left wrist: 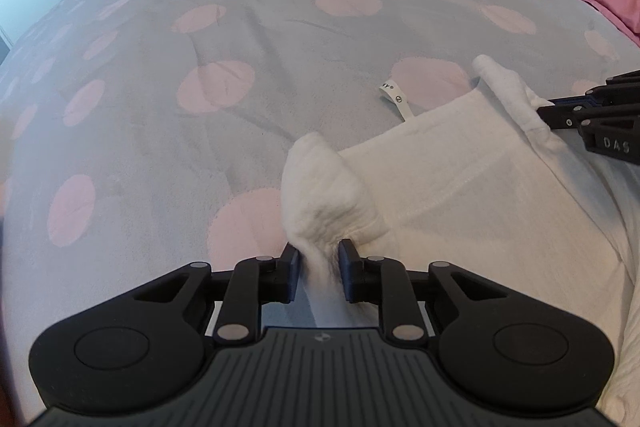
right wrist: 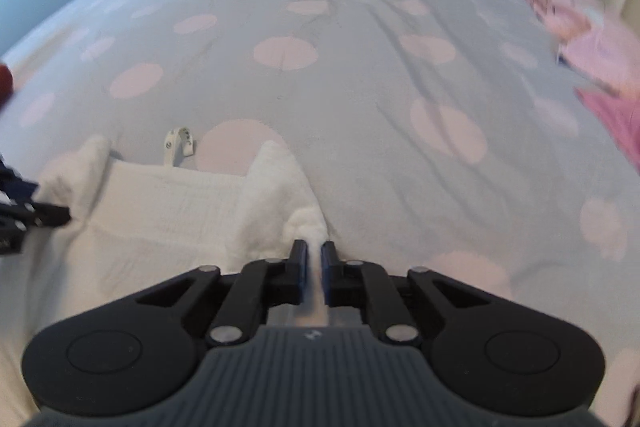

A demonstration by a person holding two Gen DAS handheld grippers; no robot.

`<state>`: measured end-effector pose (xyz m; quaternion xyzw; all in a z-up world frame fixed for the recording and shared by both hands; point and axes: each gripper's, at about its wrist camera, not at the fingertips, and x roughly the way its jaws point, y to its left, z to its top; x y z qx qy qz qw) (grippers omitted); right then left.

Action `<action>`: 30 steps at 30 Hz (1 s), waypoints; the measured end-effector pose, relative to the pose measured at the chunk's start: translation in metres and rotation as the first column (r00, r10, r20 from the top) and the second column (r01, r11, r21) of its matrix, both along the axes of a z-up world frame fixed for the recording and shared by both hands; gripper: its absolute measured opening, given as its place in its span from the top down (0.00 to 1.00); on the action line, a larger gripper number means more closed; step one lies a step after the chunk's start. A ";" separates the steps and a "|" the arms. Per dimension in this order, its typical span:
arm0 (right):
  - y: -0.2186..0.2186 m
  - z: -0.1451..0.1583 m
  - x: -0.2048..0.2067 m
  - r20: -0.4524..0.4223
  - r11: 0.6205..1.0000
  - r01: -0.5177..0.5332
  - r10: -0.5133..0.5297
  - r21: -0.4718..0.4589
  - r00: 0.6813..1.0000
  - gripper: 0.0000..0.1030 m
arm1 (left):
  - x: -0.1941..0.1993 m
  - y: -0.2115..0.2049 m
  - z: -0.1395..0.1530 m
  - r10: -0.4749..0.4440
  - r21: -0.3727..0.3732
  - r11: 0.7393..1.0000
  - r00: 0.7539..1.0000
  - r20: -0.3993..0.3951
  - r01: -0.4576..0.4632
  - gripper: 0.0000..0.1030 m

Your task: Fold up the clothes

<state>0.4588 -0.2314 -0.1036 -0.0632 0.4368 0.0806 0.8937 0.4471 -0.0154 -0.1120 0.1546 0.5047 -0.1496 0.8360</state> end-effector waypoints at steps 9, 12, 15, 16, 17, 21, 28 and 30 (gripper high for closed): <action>-0.010 0.010 -0.002 0.012 1.000 0.021 -0.021 0.020 1.000 0.63 | -0.012 0.008 0.008 0.007 -0.028 1.000 0.997 0.078 -0.004 0.69; -0.018 0.032 -0.015 0.056 0.999 0.029 -0.031 0.024 0.998 0.56 | -0.029 0.012 0.028 0.021 -0.052 0.999 0.987 0.161 -0.013 0.47; -0.024 0.050 -0.035 0.061 0.999 0.029 -0.031 0.032 0.998 0.56 | -0.050 0.012 0.051 0.020 -0.072 0.997 0.977 0.213 -0.005 0.47; -0.024 0.056 -0.044 0.056 0.999 0.020 -0.022 0.040 0.998 0.56 | -0.059 0.011 0.058 0.017 -0.078 0.997 0.976 0.216 0.000 0.47; -0.024 0.062 -0.055 0.051 0.999 0.009 -0.011 0.045 0.999 0.56 | -0.069 0.011 0.065 0.014 -0.086 0.996 0.976 0.218 0.005 0.47; -0.020 0.077 -0.111 0.018 0.998 -0.045 0.044 0.053 0.999 0.62 | -0.121 0.011 0.087 -0.023 -0.107 0.993 0.973 0.229 0.049 0.47; -0.014 0.086 -0.239 -0.061 0.985 -0.153 0.158 0.085 0.985 0.74 | -0.232 0.014 0.105 -0.108 -0.151 0.979 0.974 0.198 0.139 0.54; -0.013 0.087 -0.274 -0.076 0.979 -0.175 0.182 0.101 0.980 0.75 | -0.264 0.014 0.105 -0.139 -0.164 0.972 0.975 0.172 0.168 0.57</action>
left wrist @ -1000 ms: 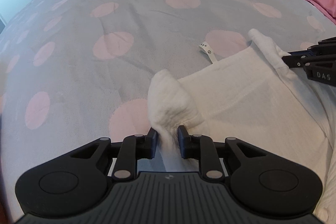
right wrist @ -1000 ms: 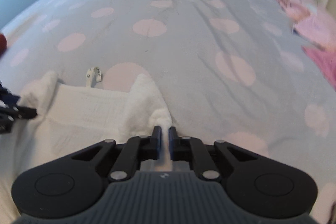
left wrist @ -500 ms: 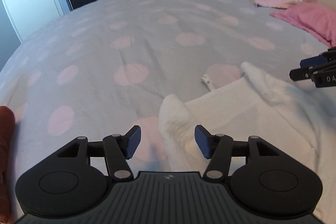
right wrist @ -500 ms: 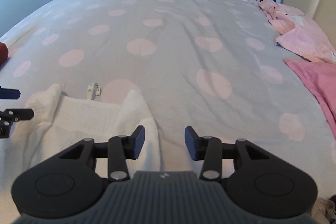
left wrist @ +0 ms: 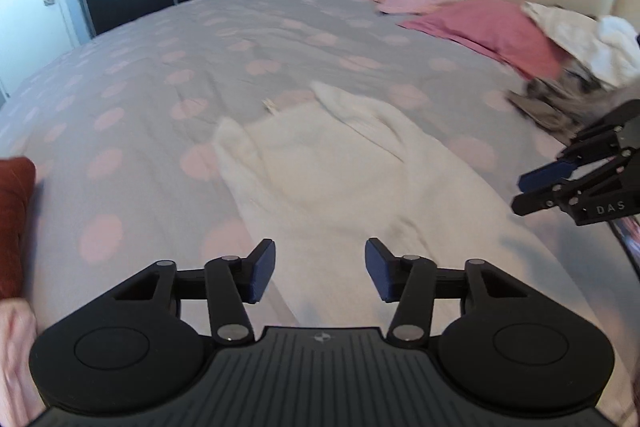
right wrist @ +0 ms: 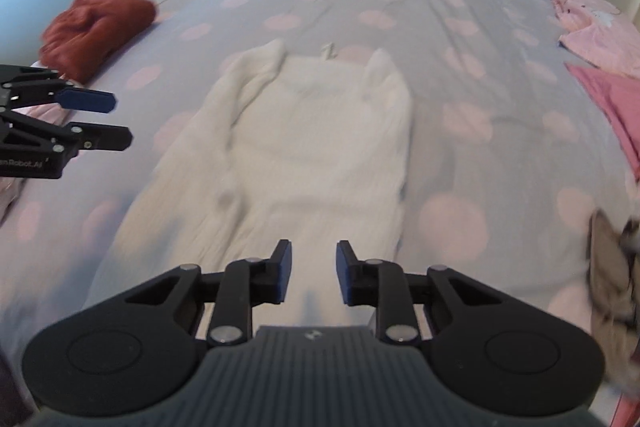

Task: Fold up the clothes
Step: 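Open both tools and move them back over the white top, then grasp the hem edge of the white top with both tools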

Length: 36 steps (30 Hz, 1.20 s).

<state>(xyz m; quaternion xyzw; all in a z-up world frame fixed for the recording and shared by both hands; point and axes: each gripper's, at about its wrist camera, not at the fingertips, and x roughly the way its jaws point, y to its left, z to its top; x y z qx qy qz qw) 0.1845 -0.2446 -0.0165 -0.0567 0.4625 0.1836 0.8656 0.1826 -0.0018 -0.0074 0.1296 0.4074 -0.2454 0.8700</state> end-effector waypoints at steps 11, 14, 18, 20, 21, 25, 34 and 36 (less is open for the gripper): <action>0.014 -0.032 -0.158 -0.124 0.992 -0.125 0.125 0.006 0.984 0.93 | -0.163 -0.024 -0.041 -0.174 -0.004 0.984 0.975 -0.140 0.175 0.72; 0.018 -0.047 -0.189 -0.173 0.990 -0.143 0.143 0.013 0.975 0.93 | -0.197 -0.031 -0.057 -0.214 -0.012 0.976 0.958 -0.190 0.216 0.72; 0.028 -0.067 -0.226 -0.235 0.984 -0.177 0.179 0.030 0.955 0.93 | -0.228 -0.037 -0.078 -0.246 -0.009 0.968 0.940 -0.237 0.251 0.72; 0.035 -0.072 -0.239 -0.238 0.978 -0.204 0.209 0.043 0.948 0.93 | -0.239 -0.040 -0.088 -0.256 -0.009 0.965 0.932 -0.257 0.262 0.72; 0.039 -0.075 -0.246 -0.239 0.975 -0.218 0.223 0.048 0.945 0.93 | -0.242 -0.042 -0.092 -0.257 -0.008 0.964 0.928 -0.271 0.265 0.72; 0.051 -0.083 -0.268 -0.250 0.959 -0.284 0.281 0.028 0.927 0.92 | -0.256 -0.045 -0.091 -0.301 -0.007 0.951 0.920 -0.253 0.309 0.72; 0.051 -0.059 -0.283 -0.134 0.934 -0.354 0.345 -0.048 0.929 0.87 | -0.277 -0.033 -0.066 -0.323 0.083 0.939 0.937 -0.129 0.335 0.58; 0.050 -0.055 -0.287 -0.102 0.922 -0.381 0.373 -0.077 0.922 0.84 | -0.283 -0.032 -0.064 -0.348 0.127 0.925 0.933 -0.094 0.358 0.54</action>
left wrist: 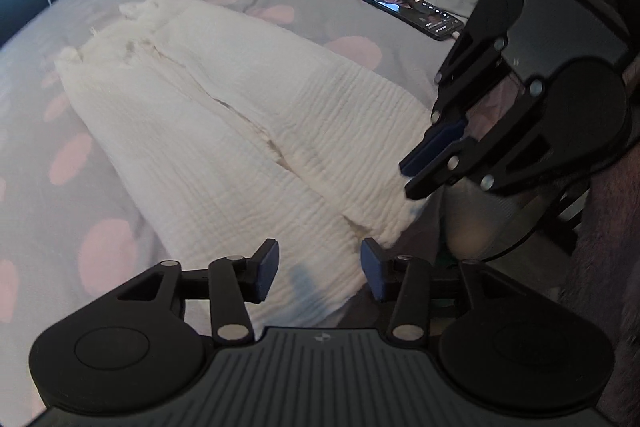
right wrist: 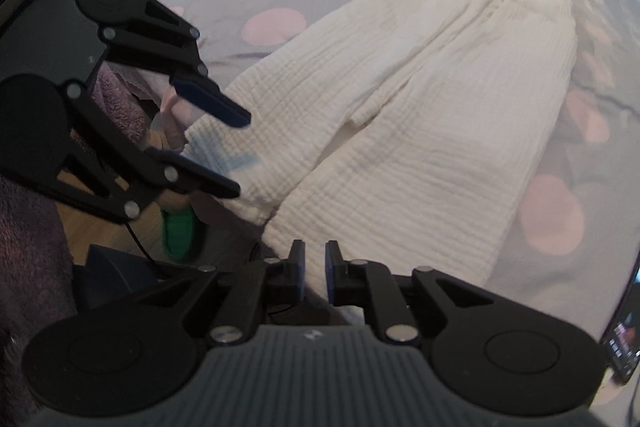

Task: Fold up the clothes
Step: 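Grasp the hem edge of the white top with both tools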

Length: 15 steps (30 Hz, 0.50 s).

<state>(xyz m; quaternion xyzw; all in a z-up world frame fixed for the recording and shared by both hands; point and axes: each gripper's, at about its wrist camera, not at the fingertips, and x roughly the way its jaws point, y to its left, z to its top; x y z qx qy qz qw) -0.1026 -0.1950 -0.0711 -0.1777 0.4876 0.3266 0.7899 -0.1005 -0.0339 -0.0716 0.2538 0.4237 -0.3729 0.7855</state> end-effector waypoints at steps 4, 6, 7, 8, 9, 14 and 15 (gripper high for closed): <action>0.004 0.002 -0.018 0.114 0.988 -0.133 0.142 -0.081 0.983 0.59 | -0.015 -0.006 -0.007 -0.097 0.058 0.994 0.993 0.073 0.093 0.49; 0.008 -0.004 -0.027 0.148 0.971 -0.194 0.214 -0.138 0.966 0.55 | -0.021 -0.010 -0.012 -0.149 0.085 0.986 0.984 0.102 0.140 0.47; 0.009 -0.007 -0.030 0.163 0.962 -0.218 0.244 -0.166 0.956 0.49 | -0.024 -0.013 -0.015 -0.176 0.104 0.981 0.977 0.119 0.164 0.45; 0.010 -0.011 -0.032 0.176 0.951 -0.240 0.275 -0.195 0.945 0.46 | -0.026 -0.015 -0.019 -0.203 0.128 0.974 0.970 0.136 0.186 0.45; 0.012 -0.015 -0.035 0.192 0.938 -0.264 0.308 -0.226 0.932 0.38 | -0.029 -0.017 -0.023 -0.229 0.152 0.967 0.962 0.149 0.207 0.44; 0.016 -0.034 -0.045 0.232 0.870 -0.333 0.431 -0.363 0.872 0.35 | -0.045 -0.022 -0.046 -0.354 0.289 0.913 0.912 0.206 0.289 0.44; 0.016 -0.038 -0.047 0.239 0.857 -0.340 0.450 -0.386 0.861 0.34 | -0.048 -0.023 -0.051 -0.377 0.317 0.900 0.899 0.221 0.300 0.44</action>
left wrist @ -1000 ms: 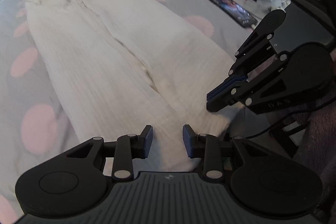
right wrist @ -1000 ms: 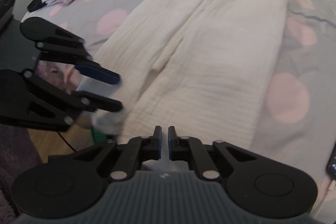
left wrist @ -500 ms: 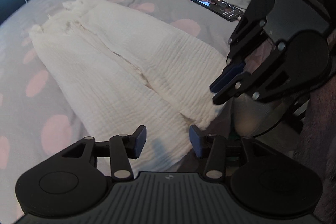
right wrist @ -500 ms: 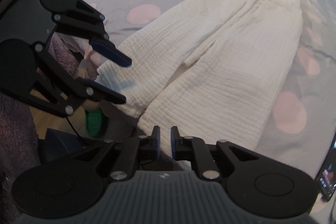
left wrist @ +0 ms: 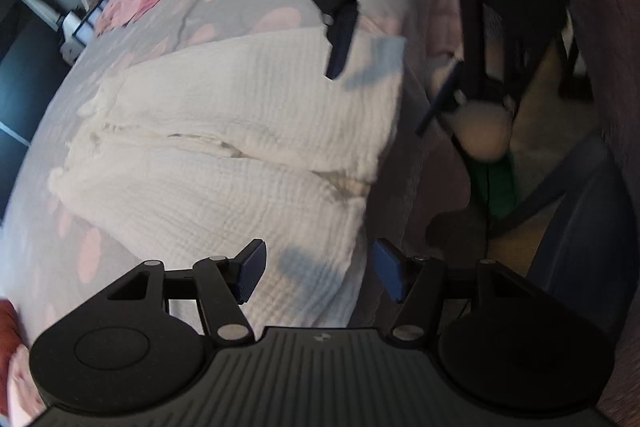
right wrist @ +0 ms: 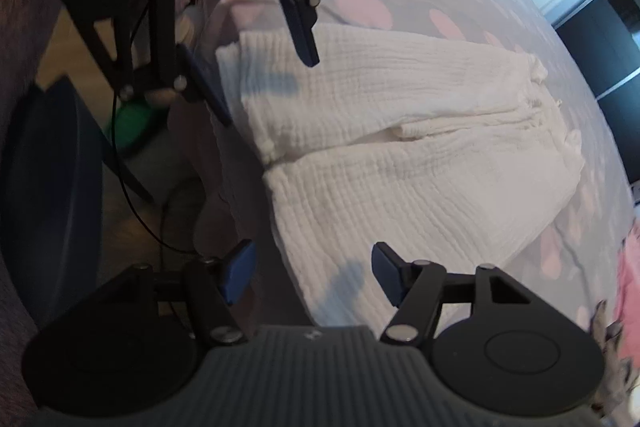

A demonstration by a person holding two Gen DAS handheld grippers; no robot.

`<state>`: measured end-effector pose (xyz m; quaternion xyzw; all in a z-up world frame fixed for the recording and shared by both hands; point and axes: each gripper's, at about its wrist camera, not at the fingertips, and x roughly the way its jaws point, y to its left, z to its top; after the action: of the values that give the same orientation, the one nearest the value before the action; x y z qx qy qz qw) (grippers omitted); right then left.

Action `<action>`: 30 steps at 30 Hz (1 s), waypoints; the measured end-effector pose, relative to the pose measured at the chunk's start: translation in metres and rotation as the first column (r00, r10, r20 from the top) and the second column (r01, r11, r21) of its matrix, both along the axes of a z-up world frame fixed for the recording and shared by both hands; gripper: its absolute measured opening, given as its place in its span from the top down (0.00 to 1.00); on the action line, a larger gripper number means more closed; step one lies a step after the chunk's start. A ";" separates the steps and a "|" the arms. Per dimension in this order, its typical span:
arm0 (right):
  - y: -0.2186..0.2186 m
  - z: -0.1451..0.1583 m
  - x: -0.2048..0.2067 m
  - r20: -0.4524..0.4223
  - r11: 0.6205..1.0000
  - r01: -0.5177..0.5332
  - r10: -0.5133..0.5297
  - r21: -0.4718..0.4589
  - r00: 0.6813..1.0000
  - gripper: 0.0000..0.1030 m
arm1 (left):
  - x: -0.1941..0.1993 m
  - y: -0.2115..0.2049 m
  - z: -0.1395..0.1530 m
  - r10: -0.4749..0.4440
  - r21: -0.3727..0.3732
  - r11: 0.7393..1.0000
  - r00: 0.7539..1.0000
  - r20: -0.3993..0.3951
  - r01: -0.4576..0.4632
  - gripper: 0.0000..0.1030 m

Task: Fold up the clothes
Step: 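Grasp the hem edge of the white top with both tools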

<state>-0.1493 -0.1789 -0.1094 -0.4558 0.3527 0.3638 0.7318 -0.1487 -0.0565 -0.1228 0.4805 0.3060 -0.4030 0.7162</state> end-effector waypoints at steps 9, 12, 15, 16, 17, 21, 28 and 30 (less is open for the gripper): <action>-0.002 -0.031 -0.001 0.101 0.987 -0.059 0.075 -0.151 0.992 0.35 | -0.010 -0.003 -0.044 -0.111 0.184 0.979 0.987 0.119 0.087 0.43; -0.001 -0.038 0.002 0.110 0.983 -0.070 0.089 -0.172 0.990 0.37 | -0.006 -0.001 -0.047 -0.125 0.183 0.978 0.985 0.120 0.102 0.45; 0.000 -0.038 0.007 0.128 0.980 -0.069 0.094 -0.187 0.987 0.54 | 0.008 -0.001 -0.033 -0.072 0.140 0.988 0.995 0.073 0.061 0.64; -0.001 -0.034 0.010 0.121 0.981 -0.061 0.084 -0.182 0.989 0.56 | 0.012 0.000 -0.028 -0.058 0.129 0.990 0.997 0.053 0.051 0.67; -0.001 -0.029 0.013 0.101 0.984 -0.052 0.070 -0.168 0.992 0.57 | 0.016 0.001 -0.023 -0.049 0.120 0.992 0.998 0.026 0.046 0.68; -0.004 -0.011 0.022 0.047 0.991 -0.030 0.037 -0.127 0.998 0.77 | 0.028 0.004 -0.005 -0.008 0.081 0.997 0.998 -0.068 0.014 0.82; -0.010 0.019 0.034 0.010 0.998 0.003 -0.002 -0.067 1.000 0.88 | 0.042 0.009 0.023 0.043 0.035 0.999 0.985 -0.167 -0.038 0.87; -0.013 0.030 0.040 -0.031 0.999 0.021 -0.023 -0.041 0.999 0.88 | 0.046 0.012 0.033 0.050 0.016 0.999 0.980 -0.190 -0.048 0.87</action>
<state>-0.1091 -0.1921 -0.0795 -0.4610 0.3763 0.3555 0.7208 -0.1028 -0.0441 -0.0896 0.4362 0.3873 -0.4276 0.6906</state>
